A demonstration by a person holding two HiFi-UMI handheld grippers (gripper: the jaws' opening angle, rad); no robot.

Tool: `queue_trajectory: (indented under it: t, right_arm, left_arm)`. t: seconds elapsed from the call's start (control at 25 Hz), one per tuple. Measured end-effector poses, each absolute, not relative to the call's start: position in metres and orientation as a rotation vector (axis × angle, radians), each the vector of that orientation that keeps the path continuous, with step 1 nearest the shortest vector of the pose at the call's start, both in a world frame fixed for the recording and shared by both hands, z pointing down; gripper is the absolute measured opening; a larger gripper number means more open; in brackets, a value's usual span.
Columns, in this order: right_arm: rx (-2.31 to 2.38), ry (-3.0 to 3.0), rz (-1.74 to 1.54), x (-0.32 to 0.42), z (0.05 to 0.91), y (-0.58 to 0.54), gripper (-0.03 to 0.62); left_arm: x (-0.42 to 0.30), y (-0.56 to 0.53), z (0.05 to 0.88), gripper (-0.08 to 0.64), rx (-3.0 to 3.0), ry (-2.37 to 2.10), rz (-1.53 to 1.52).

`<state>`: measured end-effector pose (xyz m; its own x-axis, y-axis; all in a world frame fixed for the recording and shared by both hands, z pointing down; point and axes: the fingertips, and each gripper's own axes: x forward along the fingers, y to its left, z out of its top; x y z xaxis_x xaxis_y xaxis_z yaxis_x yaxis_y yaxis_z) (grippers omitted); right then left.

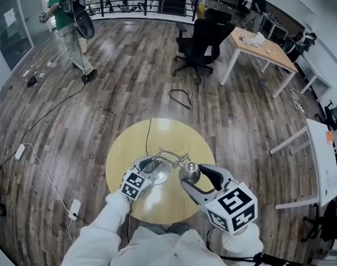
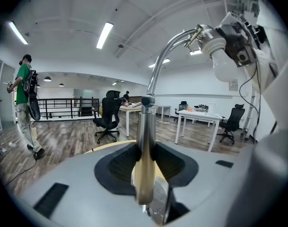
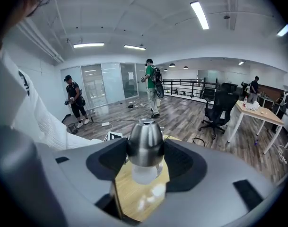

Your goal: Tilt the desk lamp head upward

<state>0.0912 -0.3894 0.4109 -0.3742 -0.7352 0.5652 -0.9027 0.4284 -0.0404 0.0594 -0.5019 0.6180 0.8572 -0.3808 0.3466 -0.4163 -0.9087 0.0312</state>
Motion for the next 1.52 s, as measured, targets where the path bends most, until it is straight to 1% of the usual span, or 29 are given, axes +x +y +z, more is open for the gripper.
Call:
queue_trajectory:
  t: [0.16,0.84,1.36,1.52]
  right_arm:
    - [1.315,-2.172,0.484,0.083,0.403,-0.402,0.255]
    - [1.253,-2.146,0.483,0.067,0.372,-0.444,0.256]
    - [1.211,-2.368,0.528,0.071,0.369,-0.443,0.256]
    - [1.225,-2.436,0.565,0.084,0.363,-0.436,0.256]
  left_arm:
    - [0.057,-0.505,0.608,0.129,2.92,-0.627,0.485]
    - [0.059,-0.5,0.621,0.127,3.029,-0.489,0.588]
    - [0.058,-0.498,0.614,0.129,3.056,-0.565,0.611]
    - [0.051,-0.496,0.604,0.129,3.035,-0.625,0.547]
